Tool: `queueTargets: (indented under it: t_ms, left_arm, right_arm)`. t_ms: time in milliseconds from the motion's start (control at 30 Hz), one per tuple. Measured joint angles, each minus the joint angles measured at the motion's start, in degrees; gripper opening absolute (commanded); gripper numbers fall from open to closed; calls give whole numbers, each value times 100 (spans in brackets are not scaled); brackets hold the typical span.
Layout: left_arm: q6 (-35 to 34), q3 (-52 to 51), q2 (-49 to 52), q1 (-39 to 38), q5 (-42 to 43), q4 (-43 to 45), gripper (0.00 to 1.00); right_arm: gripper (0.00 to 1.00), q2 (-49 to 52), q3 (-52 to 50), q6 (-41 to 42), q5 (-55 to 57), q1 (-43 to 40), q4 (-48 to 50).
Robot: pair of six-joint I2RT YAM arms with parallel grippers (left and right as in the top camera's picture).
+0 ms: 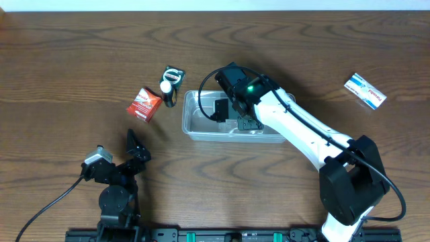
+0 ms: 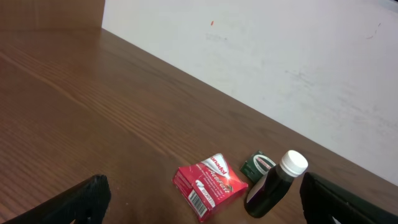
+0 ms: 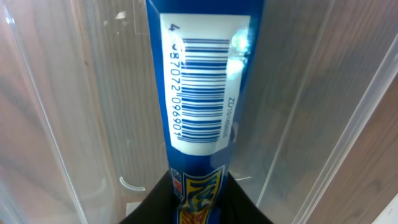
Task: Pack container
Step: 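Lay the blue box flat in the container and open the right gripper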
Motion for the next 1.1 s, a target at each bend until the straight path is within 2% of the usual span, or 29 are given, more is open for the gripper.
queueTargets:
  t_ms: [433,833,1100]
  left_arm:
    - [0,0,0,0,0,0,98]
    - [-2,0,0,0,0,0,98]
    - [-2,0,0,0,0,0,98]
  right_arm:
    - [34,0,0,0,-70,0,-85]
    - [33,0,0,-2,-151,52,-251]
    - [42,-2,0,-2,-179,243,-291]
